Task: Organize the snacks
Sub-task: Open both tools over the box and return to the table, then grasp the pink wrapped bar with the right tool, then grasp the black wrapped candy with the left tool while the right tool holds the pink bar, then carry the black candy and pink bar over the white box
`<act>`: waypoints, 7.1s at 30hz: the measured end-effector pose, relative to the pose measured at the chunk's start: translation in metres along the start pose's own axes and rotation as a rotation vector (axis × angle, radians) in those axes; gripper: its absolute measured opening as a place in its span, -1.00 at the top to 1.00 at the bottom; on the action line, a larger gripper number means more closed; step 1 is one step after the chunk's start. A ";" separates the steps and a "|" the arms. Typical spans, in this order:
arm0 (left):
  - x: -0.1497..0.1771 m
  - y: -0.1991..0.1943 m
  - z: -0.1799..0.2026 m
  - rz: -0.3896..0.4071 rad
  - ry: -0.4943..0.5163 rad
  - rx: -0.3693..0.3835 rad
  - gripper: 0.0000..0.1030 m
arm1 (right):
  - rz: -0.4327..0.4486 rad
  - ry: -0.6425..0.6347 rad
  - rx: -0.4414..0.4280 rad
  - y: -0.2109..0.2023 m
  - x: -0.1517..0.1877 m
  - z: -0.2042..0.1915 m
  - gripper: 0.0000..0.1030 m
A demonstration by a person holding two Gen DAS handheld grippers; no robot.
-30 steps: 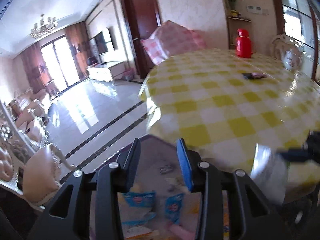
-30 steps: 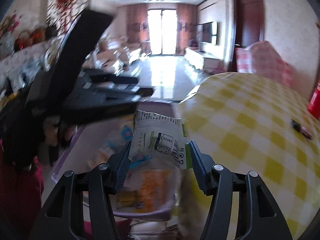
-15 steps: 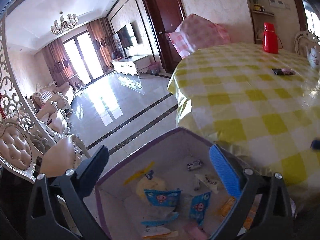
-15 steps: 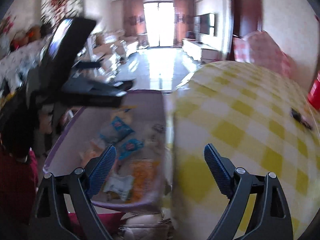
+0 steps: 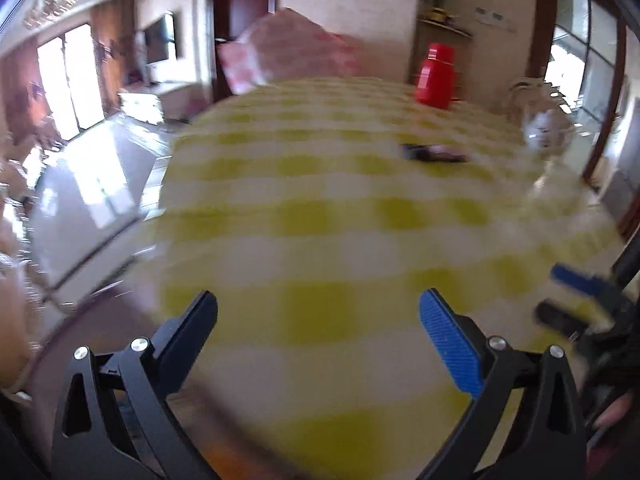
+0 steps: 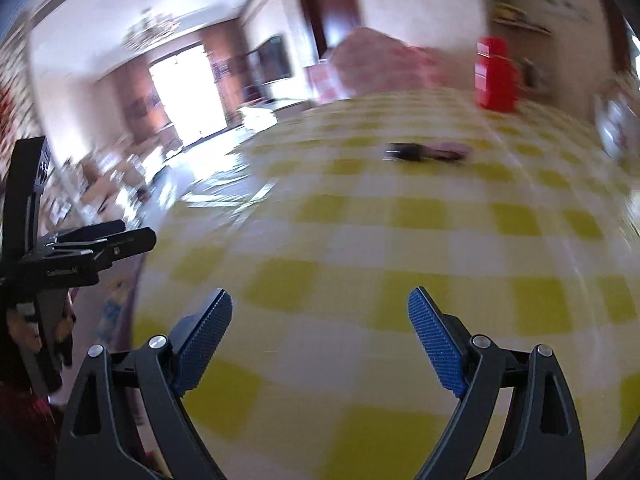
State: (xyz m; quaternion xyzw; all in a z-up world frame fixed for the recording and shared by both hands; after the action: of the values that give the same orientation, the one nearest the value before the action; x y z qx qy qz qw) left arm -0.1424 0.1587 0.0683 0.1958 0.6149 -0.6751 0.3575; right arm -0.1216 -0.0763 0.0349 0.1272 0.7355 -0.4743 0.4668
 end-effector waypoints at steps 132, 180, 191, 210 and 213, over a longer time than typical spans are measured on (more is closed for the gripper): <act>-0.107 0.192 0.258 0.073 0.280 0.219 0.24 | 0.082 0.170 0.321 0.020 -0.064 0.217 0.60; 0.030 -0.013 0.181 0.360 0.157 0.275 0.22 | 0.208 0.105 0.317 -0.085 0.025 0.068 0.60; 0.049 -0.056 0.114 0.354 0.157 0.147 0.21 | 0.178 -0.051 0.183 -0.074 0.013 -0.019 0.60; 0.085 -0.116 -0.145 0.190 0.011 -0.168 0.19 | -0.148 -0.542 -0.274 0.021 0.033 -0.284 0.59; 0.088 -0.120 -0.172 0.195 -0.067 -0.143 -0.23 | -0.197 -0.611 -0.294 0.035 0.040 -0.313 0.52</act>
State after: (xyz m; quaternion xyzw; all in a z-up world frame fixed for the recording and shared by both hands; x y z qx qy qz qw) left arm -0.3181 0.3028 0.0602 0.2062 0.6274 -0.5975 0.4549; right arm -0.2978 0.1873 0.0186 -0.1608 0.6312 -0.4223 0.6304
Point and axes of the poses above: each gripper's, at about its wrist camera, not at the fingertips, and y roughly the way its jaws point, z to its right, x to its underside, the point moved 1 cm from there along y, roughly the way its jaws point, and after that the axes turned 8 degrees about -y, right-handed, at the moved point
